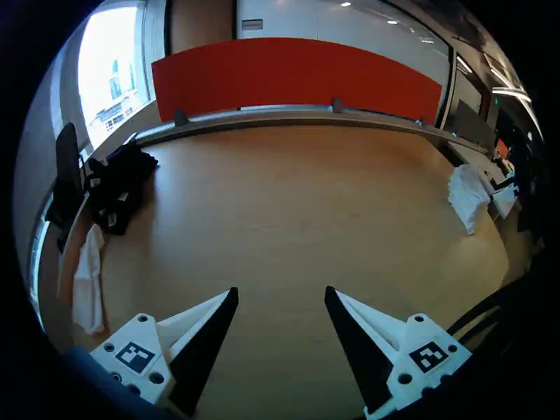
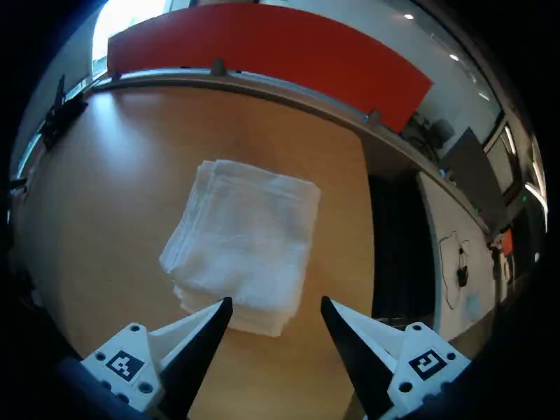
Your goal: Fold towel
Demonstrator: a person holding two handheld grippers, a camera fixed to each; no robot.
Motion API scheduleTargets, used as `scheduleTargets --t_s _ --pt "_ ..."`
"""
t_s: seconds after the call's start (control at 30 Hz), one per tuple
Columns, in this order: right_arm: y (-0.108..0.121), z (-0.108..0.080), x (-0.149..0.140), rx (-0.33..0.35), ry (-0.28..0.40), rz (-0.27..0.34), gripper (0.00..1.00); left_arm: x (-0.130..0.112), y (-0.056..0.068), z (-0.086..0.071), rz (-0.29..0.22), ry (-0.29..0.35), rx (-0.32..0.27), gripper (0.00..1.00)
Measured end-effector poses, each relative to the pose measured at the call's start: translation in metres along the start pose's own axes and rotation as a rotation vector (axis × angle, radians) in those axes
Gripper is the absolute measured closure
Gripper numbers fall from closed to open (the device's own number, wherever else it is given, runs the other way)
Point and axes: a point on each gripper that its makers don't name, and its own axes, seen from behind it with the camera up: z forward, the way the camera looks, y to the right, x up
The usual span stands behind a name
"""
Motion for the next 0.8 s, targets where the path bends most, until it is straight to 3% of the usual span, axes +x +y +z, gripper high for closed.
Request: scheduleTargets --t_s 0.5,0.8 --pt "-0.022 -0.005 0.024 0.047 0.093 0.213 0.02 0.009 -0.005 -0.006 -0.024 0.031 0.009 0.09" --pt "-0.026 -0.007 0.031 0.027 0.133 0.244 0.02 0.014 -0.008 -0.007 -0.036 0.047 0.022 0.09"
